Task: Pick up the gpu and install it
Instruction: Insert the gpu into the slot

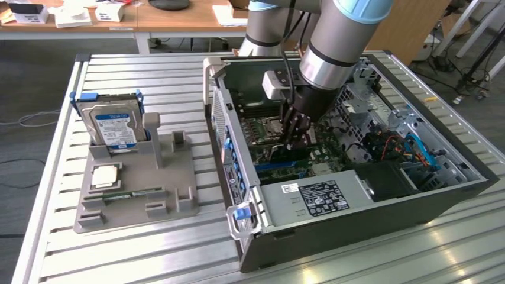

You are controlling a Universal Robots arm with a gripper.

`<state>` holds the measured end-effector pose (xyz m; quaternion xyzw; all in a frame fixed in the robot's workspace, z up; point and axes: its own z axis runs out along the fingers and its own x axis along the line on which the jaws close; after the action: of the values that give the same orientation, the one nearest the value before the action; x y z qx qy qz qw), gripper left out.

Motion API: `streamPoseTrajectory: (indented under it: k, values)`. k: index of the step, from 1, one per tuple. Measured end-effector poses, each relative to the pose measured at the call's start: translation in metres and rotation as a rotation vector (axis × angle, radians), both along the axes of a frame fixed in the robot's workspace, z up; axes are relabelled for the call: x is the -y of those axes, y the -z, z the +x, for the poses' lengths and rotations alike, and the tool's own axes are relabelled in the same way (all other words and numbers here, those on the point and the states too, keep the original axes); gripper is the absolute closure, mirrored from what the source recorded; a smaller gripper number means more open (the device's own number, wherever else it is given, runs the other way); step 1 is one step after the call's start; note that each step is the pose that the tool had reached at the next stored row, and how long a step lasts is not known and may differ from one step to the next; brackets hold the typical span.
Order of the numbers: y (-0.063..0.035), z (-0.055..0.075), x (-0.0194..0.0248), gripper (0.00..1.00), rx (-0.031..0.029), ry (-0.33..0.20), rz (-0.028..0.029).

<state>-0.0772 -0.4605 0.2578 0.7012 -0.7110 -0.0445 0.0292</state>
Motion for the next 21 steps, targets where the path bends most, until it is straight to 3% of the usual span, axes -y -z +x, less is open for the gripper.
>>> streamPoseTrajectory:
  k: [16, 21]
  values:
    - [0.0000, 0.0000, -0.0001, 0.73, 0.0002, 0.000, 0.0005]
    - [-0.0041, 0.0000, -0.0001, 0.73, 0.0002, 0.000, 0.0004]
